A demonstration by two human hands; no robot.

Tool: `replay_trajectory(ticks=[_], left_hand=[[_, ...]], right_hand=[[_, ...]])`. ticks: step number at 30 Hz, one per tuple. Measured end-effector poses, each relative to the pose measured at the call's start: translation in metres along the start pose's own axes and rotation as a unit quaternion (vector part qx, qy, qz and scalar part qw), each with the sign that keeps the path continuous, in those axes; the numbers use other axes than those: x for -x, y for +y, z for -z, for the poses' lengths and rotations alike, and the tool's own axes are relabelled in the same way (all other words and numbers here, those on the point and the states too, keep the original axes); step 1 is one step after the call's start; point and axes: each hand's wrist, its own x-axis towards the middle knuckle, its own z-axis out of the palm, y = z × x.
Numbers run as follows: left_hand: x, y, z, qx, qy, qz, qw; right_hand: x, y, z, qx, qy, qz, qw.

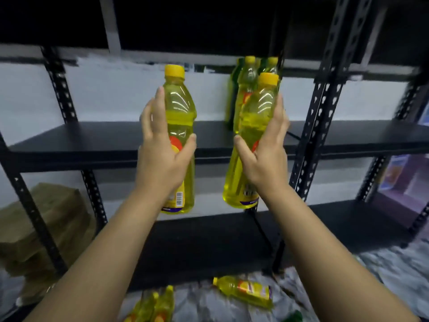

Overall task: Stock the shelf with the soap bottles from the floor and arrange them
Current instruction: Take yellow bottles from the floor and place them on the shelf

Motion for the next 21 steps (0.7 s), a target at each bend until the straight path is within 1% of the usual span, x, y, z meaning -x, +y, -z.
replay_trajectory(ticks=[5,10,16,19,21], left_hand=[[-0.089,0.024,-0.003,0.019,0.070,-0.051,0.996],[-0.151,0.014,-0.037,0.004,0.091,-0.059,0.994],[-0.171,-0.044,-0.087,-0.049,0.075,-0.035,0.995],[-0.171,-0.077,-0.104,-0.075,0.054,-0.012,0.996],[-0.166,-0.094,-0.113,-0.085,0.053,-0.015,0.995]], right_hand=[[-0.103,-0.033,-0.004,0.019,0.040,0.068,0.997],[-0.172,-0.028,-0.029,0.052,0.036,0.087,0.994],[-0.183,0.019,-0.077,0.098,-0.005,0.065,0.993],[-0.170,0.047,-0.101,0.091,-0.026,0.025,0.995],[-0.160,0.061,-0.113,0.082,-0.015,0.011,0.996]])
